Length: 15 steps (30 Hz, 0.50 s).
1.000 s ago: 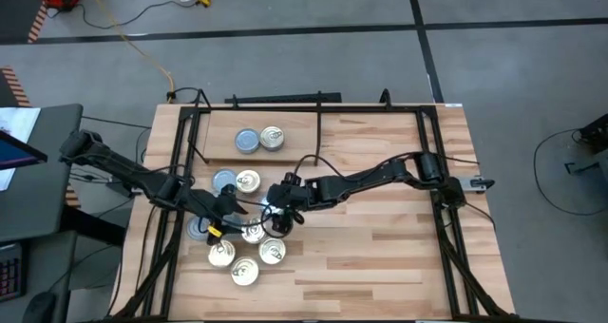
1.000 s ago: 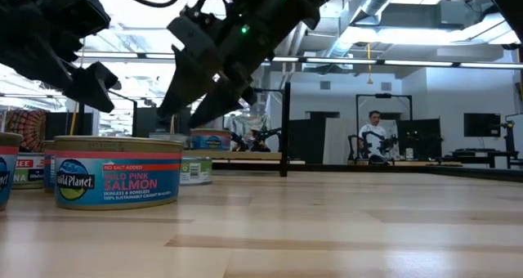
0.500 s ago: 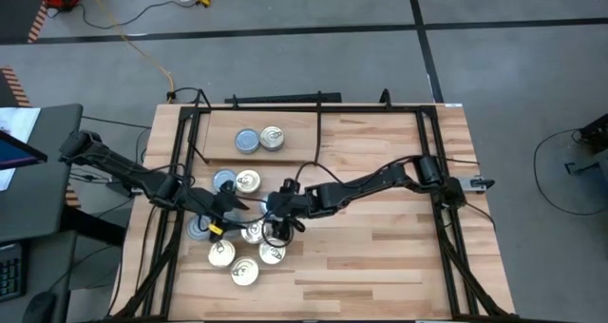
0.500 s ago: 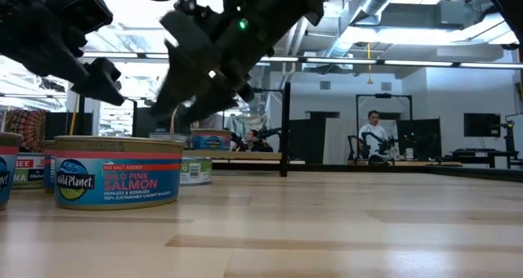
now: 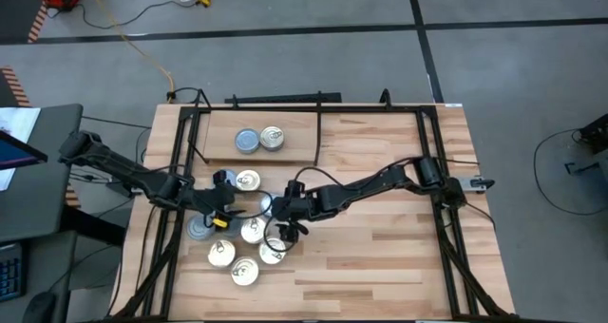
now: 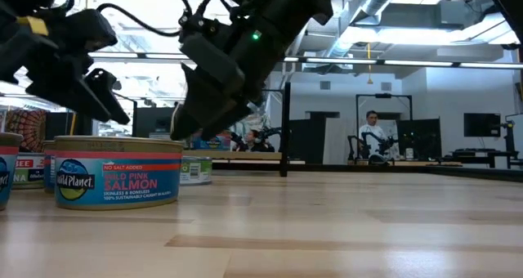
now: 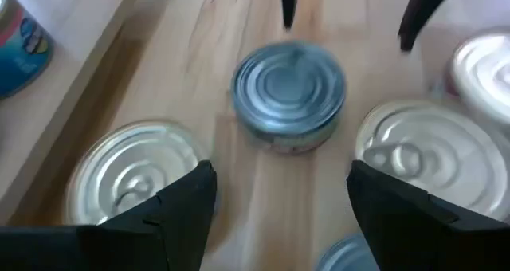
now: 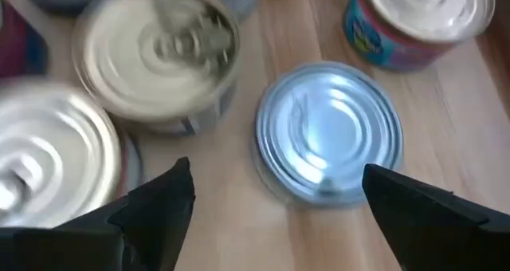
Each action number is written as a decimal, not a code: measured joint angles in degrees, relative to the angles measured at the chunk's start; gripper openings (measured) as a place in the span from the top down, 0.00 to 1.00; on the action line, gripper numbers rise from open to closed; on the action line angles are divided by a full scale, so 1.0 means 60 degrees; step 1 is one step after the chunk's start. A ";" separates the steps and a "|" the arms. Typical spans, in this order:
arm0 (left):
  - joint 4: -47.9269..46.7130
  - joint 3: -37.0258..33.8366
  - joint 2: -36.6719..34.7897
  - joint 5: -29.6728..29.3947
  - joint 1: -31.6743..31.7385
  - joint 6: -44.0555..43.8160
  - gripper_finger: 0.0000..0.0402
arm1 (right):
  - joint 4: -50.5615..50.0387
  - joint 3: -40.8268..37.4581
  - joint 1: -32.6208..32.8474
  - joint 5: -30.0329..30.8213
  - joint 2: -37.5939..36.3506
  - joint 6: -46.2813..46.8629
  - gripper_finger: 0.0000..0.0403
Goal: Stack canned seafood by type on shelf
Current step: Stack the green tuna can on top of the green tuna can on the shelf
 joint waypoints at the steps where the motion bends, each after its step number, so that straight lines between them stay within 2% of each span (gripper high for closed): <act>1: -0.0009 0.0000 0.0046 -0.0014 0.0000 0.0098 0.33 | -0.0081 0.0000 0.0026 0.0020 0.0000 -0.0007 0.04; 8: 0.0066 0.0000 0.0289 0.0543 -0.0007 0.0784 0.33 | 0.0078 0.0000 0.0149 0.0262 0.0000 -0.0607 0.03; 15: 0.1125 0.0000 0.0257 0.0798 -0.0007 0.1036 0.33 | 0.0537 0.0000 -0.0202 0.0282 0.0000 -0.0891 0.03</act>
